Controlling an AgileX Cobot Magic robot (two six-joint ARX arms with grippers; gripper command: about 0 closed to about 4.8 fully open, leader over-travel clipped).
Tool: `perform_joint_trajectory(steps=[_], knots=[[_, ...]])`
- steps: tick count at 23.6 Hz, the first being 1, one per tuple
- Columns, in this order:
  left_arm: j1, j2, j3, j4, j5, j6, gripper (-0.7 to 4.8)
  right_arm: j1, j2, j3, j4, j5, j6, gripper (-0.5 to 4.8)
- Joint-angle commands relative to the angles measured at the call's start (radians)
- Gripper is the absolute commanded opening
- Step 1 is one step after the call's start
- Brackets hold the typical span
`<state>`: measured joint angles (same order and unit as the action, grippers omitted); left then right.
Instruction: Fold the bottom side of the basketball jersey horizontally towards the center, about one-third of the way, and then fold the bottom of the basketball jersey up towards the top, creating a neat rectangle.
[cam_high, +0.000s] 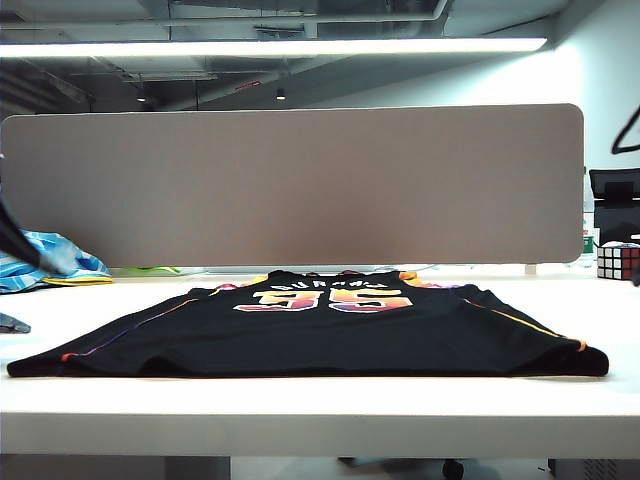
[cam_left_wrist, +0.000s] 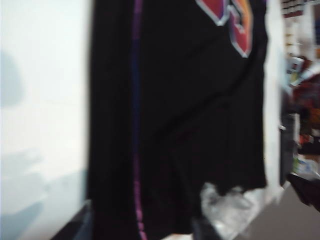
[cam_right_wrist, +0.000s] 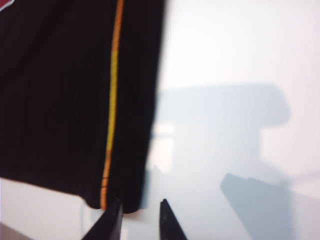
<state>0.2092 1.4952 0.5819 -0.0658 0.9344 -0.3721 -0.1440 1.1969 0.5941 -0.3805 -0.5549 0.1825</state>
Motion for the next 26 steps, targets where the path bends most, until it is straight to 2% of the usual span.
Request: perform_joint_trajectory(steps=[1, 2, 4, 9, 12, 17, 24, 26], knots=[[0.002, -0.006, 0.003, -0.016, -0.069, 0.025, 2.7, -0.03, 0.016, 0.005, -0.001, -0.013, -0.003, 1.38], [0.002, -0.006, 0.006, -0.046, -0.101, 0.027, 2.7, -0.03, 0.03, 0.005, -0.005, -0.011, -0.003, 1.84], [-0.01, -0.006, 0.022, -0.129, -0.139, 0.084, 2.7, -0.026, 0.071, 0.005, -0.004, -0.013, -0.003, 2.03], [-0.076, -0.006, 0.069, -0.254, -0.225, 0.174, 2.7, -0.026, 0.135, 0.005, -0.005, -0.019, -0.003, 2.04], [-0.121, -0.006, 0.093, -0.263, -0.247, 0.173, 2.7, -0.027, 0.159, 0.006, -0.004, -0.024, -0.003, 2.04], [-0.17, -0.005, 0.132, -0.302, -0.319, 0.181, 2.7, -0.026, 0.172, 0.006, 0.014, -0.027, -0.002, 2.35], [-0.197, -0.004, 0.136, -0.301, -0.362, 0.182, 2.7, -0.007, 0.172, 0.006, 0.039, -0.031, 0.001, 2.36], [-0.197, 0.0, 0.135, -0.301, -0.362, 0.187, 2.7, 0.034, 0.172, 0.006, 0.055, -0.031, 0.005, 2.79]])
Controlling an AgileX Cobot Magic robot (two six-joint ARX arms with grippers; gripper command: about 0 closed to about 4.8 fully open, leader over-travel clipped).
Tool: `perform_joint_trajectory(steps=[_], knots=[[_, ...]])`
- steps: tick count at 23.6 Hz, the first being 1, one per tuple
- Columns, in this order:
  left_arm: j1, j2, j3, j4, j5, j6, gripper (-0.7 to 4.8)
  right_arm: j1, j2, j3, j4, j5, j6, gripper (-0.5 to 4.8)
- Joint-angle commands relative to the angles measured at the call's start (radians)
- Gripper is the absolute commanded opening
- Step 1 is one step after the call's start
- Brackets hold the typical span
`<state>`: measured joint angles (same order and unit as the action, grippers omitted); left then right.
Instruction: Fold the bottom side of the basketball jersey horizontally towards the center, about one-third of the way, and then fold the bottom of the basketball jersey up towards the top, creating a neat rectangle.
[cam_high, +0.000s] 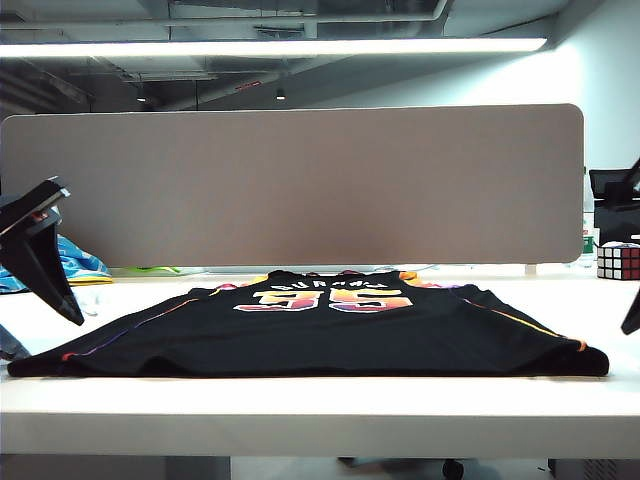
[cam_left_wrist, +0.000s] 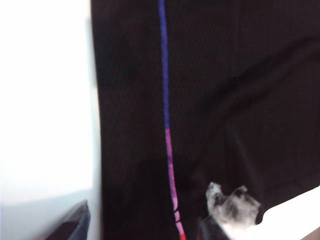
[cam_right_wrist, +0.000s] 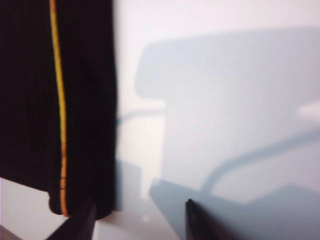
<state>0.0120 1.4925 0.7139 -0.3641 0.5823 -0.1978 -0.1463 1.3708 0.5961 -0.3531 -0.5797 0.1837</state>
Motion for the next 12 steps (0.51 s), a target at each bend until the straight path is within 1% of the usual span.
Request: perform_joint_trajectory(steps=[1, 6, 12], knots=[[0.0, 0.005, 0.003, -0.005, -0.004, 0.017, 2.7, 0.05, -0.002, 0.004, 0.035, -0.006, 0.007, 2.79], [0.0, 0.045, 0.003, -0.026, 0.005, 0.035, 2.7, 0.089, -0.002, 0.004, 0.067, 0.001, 0.032, 2.79], [0.0, 0.066, 0.003, -0.055, -0.003, 0.08, 2.7, 0.094, -0.001, 0.005, 0.079, 0.014, 0.033, 2.8]])
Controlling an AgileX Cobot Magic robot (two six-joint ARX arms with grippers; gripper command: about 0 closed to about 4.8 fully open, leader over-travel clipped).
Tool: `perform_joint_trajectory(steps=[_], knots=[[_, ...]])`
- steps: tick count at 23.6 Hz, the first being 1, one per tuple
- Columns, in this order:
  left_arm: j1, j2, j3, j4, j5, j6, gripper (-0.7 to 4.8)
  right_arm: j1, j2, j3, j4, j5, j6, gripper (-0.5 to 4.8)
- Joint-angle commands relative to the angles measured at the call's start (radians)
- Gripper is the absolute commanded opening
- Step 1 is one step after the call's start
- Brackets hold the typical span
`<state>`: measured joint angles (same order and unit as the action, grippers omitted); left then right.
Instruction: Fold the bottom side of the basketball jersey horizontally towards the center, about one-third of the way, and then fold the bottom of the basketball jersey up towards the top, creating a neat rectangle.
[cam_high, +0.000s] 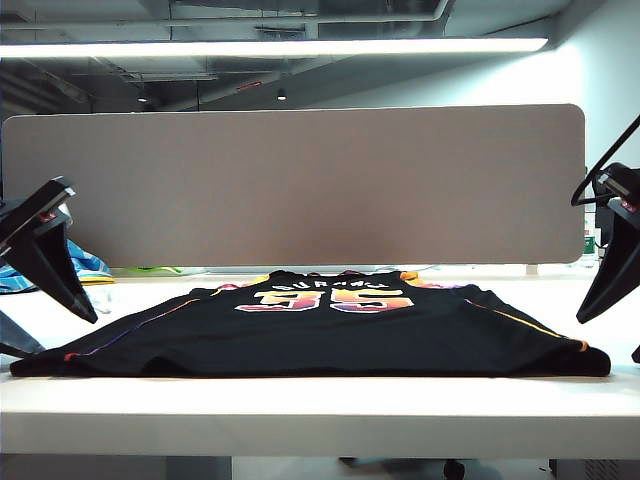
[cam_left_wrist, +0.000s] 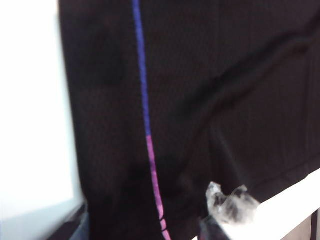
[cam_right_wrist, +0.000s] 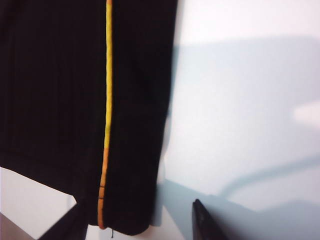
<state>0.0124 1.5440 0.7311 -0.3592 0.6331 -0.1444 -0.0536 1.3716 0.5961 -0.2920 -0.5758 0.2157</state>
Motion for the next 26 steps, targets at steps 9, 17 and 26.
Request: perform_joint_trajectory(steps=[9, 17, 26], knots=[[0.0, 0.015, -0.014, -0.066, -0.054, 0.04, 2.7, 0.011, 0.074, 0.005, 0.051, -0.017, 0.027, 2.8], [0.0, 0.015, -0.014, -0.066, -0.045, 0.041, 2.7, 0.042, 0.115, 0.004, 0.061, -0.048, 0.047, 2.88], [-0.001, 0.015, -0.014, -0.119, -0.008, 0.092, 2.69, 0.076, 0.115, 0.004, 0.068, -0.051, 0.077, 2.83]])
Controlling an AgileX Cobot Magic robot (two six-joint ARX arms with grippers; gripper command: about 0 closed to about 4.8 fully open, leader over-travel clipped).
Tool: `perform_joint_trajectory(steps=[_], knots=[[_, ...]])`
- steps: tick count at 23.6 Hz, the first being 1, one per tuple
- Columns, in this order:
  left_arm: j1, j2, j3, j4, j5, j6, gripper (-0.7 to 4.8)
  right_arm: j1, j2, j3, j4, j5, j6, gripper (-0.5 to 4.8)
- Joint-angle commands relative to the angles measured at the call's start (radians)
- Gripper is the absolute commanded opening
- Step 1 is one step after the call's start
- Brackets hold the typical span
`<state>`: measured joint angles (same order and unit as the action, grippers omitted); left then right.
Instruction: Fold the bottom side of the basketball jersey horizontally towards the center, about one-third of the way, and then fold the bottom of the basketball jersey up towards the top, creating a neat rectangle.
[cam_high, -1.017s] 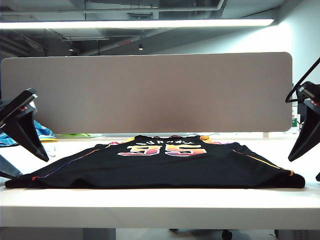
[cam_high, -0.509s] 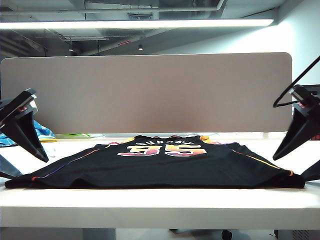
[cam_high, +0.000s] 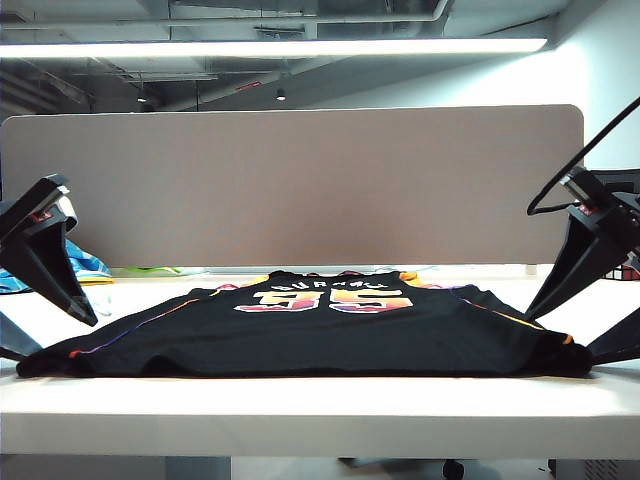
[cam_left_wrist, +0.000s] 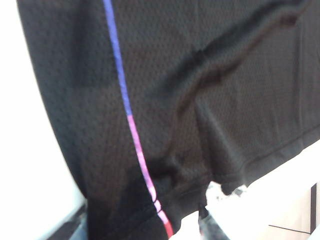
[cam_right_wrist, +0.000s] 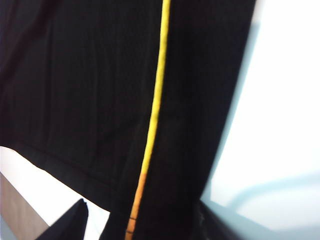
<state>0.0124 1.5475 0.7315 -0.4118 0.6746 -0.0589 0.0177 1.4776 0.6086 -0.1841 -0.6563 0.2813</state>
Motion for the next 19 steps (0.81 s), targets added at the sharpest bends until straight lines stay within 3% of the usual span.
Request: perform_joint_trajectory(steps=[1, 3, 4, 5, 8, 9, 10, 14, 19], knots=[[-0.003, 0.011, -0.014, -0.064, -0.05, 0.007, 2.65, 0.005, 0.009, -0.008, -0.042, 0.029, 0.011, 2.83], [-0.004, 0.012, -0.014, -0.057, -0.049, 0.008, 1.56, 0.005, 0.009, -0.008, -0.043, 0.033, 0.011, 2.55], [-0.005, 0.012, -0.014, -0.049, -0.041, 0.007, 0.68, 0.005, 0.009, -0.008, -0.043, 0.033, 0.011, 2.11], [-0.005, 0.012, -0.014, -0.04, -0.031, 0.007, 0.52, 0.005, 0.009, -0.008, -0.043, 0.034, 0.011, 1.65], [-0.005, 0.012, -0.014, -0.003, 0.005, 0.006, 0.42, 0.005, 0.009, -0.008, -0.036, 0.035, 0.011, 0.76], [-0.005, 0.011, -0.014, 0.006, 0.024, 0.006, -0.07, 0.005, 0.009, -0.008, -0.037, 0.028, 0.011, 0.15], [-0.005, 0.011, -0.014, 0.005, 0.029, 0.006, -0.06, 0.005, 0.008, -0.008, -0.038, 0.02, 0.011, -0.09], [-0.004, 0.002, -0.014, -0.031, 0.066, 0.007, -0.06, 0.005, -0.008, -0.008, -0.071, -0.026, 0.01, -0.09], [-0.004, -0.083, -0.014, -0.146, 0.027, 0.033, -0.06, 0.005, -0.116, -0.008, -0.178, -0.025, -0.001, -0.09]])
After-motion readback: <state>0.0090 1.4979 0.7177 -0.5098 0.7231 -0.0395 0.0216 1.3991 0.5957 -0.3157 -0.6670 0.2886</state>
